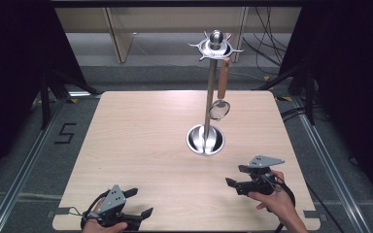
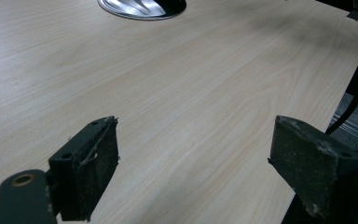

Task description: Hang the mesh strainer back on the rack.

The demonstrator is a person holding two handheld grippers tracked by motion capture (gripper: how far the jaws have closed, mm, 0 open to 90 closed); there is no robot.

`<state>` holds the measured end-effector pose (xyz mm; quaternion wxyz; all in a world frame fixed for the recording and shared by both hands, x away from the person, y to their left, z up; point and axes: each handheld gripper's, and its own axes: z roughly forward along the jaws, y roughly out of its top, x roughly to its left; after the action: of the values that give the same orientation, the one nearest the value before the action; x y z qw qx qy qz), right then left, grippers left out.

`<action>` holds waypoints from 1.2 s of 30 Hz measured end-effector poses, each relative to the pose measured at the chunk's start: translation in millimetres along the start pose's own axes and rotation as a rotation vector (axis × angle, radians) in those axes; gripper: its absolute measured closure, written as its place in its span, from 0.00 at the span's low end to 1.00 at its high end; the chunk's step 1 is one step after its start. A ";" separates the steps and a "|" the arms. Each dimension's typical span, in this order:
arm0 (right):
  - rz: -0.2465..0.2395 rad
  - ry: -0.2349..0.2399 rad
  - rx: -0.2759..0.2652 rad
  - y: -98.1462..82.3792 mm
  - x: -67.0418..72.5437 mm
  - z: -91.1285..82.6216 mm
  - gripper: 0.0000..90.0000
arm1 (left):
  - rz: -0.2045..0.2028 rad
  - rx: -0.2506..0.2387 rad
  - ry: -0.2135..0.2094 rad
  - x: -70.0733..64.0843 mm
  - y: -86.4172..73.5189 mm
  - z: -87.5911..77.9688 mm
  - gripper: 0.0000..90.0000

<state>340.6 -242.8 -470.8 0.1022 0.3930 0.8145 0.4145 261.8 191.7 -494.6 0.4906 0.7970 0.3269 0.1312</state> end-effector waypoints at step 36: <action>0.021 0.008 -0.004 -38.3 13.9 -18.1 0.30 | -0.002 -0.002 -0.004 -0.6 -0.5 1.4 0.16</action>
<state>301.1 -256.8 -486.0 0.0955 0.3995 0.8100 0.4185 261.9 190.4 -495.7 0.4921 0.7965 0.3265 0.1297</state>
